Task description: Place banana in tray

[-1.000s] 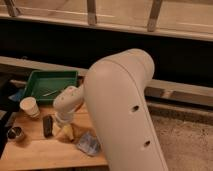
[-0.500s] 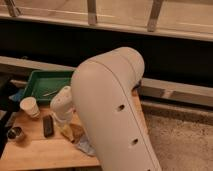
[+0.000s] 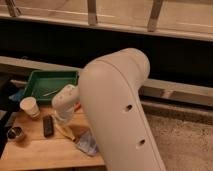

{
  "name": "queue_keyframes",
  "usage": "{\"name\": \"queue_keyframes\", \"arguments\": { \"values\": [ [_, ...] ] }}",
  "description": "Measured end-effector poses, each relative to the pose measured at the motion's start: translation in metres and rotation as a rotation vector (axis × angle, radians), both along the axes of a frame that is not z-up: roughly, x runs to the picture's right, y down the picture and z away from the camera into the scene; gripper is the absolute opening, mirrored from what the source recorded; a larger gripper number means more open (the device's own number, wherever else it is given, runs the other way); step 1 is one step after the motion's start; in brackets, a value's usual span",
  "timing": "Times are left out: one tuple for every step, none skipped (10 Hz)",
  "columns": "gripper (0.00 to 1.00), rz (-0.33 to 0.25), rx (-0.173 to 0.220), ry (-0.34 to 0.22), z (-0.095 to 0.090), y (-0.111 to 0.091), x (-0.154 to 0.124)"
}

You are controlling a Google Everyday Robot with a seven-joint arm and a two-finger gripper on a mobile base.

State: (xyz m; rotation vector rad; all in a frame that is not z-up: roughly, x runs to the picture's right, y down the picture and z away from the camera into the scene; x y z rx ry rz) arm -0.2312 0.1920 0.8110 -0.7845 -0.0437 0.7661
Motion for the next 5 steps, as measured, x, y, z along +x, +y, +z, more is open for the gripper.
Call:
{"name": "queue_keyframes", "arguments": {
  "values": [
    [0.00, 0.020, 0.001, -0.020, -0.008, -0.008, 0.002],
    [0.00, 0.040, 0.002, -0.053, -0.020, -0.017, 0.000],
    [0.00, 0.061, 0.005, -0.083, -0.031, -0.026, -0.001],
    [0.00, 0.086, 0.014, -0.109, -0.042, -0.038, 0.002],
    [0.00, 0.111, 0.027, -0.128, -0.050, -0.050, 0.004]
  ]
}}
